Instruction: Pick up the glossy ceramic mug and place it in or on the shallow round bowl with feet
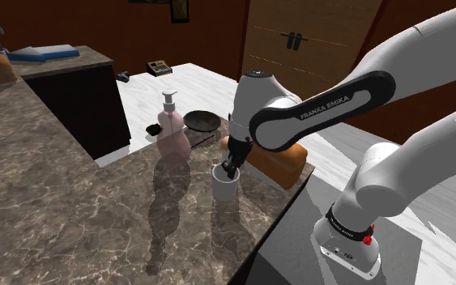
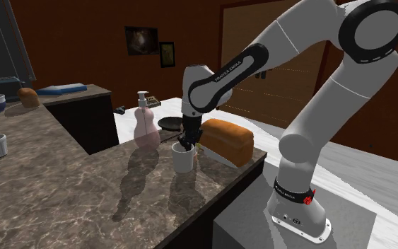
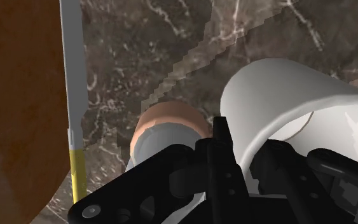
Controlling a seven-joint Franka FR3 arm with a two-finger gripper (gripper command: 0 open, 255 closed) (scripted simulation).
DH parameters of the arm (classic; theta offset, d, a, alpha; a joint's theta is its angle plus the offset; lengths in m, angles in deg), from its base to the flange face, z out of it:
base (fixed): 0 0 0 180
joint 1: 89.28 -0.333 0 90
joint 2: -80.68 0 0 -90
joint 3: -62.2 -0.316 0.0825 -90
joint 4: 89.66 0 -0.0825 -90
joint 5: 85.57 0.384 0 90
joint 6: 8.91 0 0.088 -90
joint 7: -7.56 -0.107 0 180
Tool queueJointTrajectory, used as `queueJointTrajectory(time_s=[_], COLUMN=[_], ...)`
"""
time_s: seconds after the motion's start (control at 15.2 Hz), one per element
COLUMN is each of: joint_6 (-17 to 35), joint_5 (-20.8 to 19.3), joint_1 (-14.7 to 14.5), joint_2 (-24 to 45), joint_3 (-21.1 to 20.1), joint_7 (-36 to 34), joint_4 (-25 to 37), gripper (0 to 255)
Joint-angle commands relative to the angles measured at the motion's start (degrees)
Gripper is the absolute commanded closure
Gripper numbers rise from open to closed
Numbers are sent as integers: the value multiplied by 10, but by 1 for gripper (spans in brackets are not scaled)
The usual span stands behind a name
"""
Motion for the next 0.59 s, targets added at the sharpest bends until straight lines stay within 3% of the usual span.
queueJointTrajectory(time_s=[0.0,0.53], joint_6=[-20,-94], joint_5=[-1,-7], joint_1=[0,0], joint_2=[-13,-51], joint_3=[4,17], joint_7=[1,-1], joint_4=[6,43], gripper=[255,255])
